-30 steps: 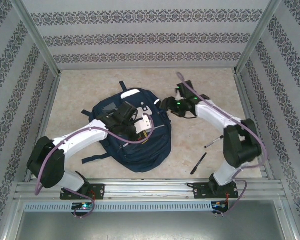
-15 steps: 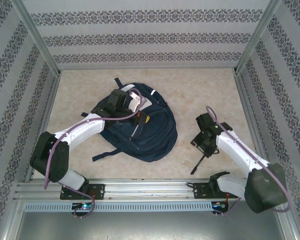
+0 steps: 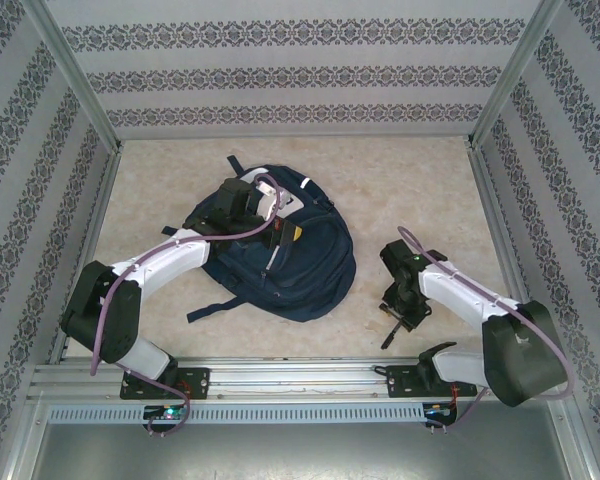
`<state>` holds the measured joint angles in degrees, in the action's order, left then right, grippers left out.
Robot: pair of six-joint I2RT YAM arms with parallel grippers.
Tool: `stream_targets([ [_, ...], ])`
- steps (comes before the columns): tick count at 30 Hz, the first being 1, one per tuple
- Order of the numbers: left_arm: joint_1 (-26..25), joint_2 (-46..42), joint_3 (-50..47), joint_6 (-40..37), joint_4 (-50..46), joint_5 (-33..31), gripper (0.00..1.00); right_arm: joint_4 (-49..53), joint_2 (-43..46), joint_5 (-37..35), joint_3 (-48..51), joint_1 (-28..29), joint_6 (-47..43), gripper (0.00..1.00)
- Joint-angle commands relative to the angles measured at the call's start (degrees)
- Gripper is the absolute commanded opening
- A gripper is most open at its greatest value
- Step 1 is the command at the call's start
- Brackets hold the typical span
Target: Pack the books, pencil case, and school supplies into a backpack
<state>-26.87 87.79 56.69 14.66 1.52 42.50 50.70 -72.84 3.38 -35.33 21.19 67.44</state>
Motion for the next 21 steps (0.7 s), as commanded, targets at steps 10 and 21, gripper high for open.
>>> stream_targets([
  [10,0.94,-3.90,-1.88,0.69,6.99,-0.62,0.00,-5.92,-0.99,1.31,1.14,2.25,3.76,0.09],
  [21,1.06,-7.77,-4.66,2.61,10.61,-2.38,0.00,-7.39,8.01,3.07,-8.00,9.66,13.92,0.04],
])
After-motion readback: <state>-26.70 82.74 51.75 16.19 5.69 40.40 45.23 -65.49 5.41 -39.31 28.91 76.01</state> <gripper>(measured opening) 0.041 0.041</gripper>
